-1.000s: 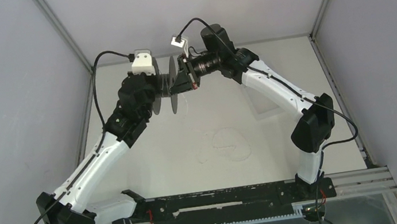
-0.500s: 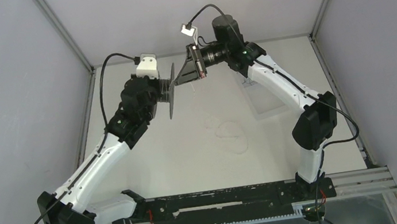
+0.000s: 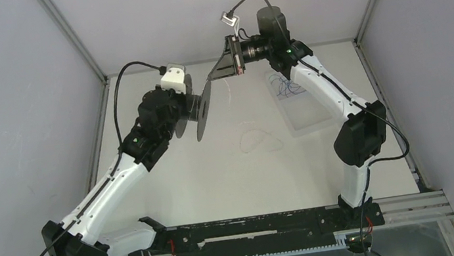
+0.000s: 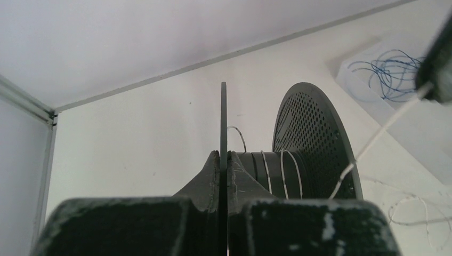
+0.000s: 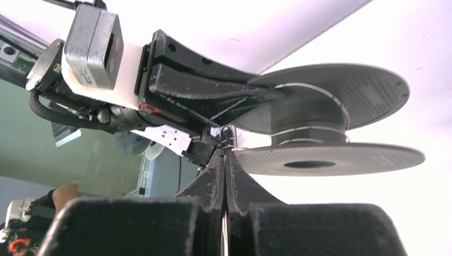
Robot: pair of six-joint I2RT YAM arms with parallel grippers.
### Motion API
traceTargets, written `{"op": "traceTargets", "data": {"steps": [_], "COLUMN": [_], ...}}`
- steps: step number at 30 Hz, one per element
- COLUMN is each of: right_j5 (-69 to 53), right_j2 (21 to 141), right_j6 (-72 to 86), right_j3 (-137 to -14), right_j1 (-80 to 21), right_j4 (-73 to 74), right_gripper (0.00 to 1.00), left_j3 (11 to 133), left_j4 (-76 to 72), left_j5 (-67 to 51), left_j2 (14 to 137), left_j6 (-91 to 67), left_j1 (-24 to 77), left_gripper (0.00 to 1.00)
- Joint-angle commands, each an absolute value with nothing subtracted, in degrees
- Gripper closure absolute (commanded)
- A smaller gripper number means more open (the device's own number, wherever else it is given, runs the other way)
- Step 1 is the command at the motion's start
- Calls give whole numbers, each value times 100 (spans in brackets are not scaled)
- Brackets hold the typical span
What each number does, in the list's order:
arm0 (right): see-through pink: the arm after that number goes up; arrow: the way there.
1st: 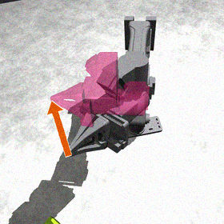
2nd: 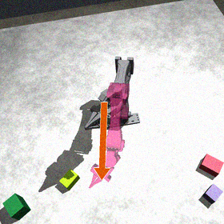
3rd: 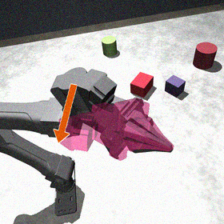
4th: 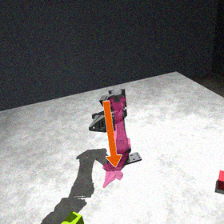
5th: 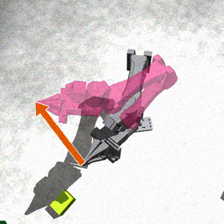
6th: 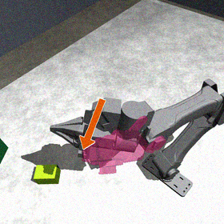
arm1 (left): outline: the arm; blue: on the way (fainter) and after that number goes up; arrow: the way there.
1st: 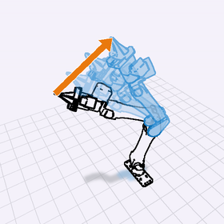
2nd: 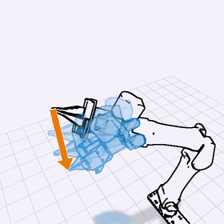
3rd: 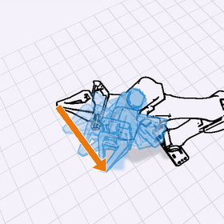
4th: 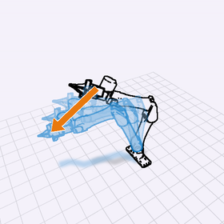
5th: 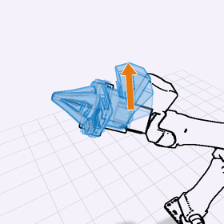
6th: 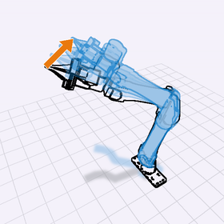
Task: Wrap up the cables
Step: Wrap the cable around the cable reel.
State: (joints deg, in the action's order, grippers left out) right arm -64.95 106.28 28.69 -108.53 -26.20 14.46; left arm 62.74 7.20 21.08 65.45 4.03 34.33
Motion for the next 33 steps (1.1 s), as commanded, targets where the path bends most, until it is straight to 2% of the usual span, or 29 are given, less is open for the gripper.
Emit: {"op": "traceTargets", "data": {"steps": [1,11,21,24,33], "right_j5": [-6270,-6151,-6337,-6296,-6190], "right_j2": [10723,11150,11164,11228,11336], "right_j6": [2910,2533,2201,2114,1594], "right_j3": [-11281,-11293,-9963,-9790,-9800], "right_j1": [-2441,-1974,-1819,-1828,-1731], "right_j4": [1263,1577,1133,1131,1545], "right_gripper": [99,100,97,92,67], "left_j3": [6304,6486,6743,6807,6856], "left_j4": [660,906,1116,1163,1206], "left_j5": [1506,668,435,282,137], "left_j2": [6264,6150,6109,6110,6049], "left_j6": [444,302,-105,-196,-295], "left_j1": [3410,3389,3164,3101,2938], "left_gripper": [100,100,100,100,100]}}
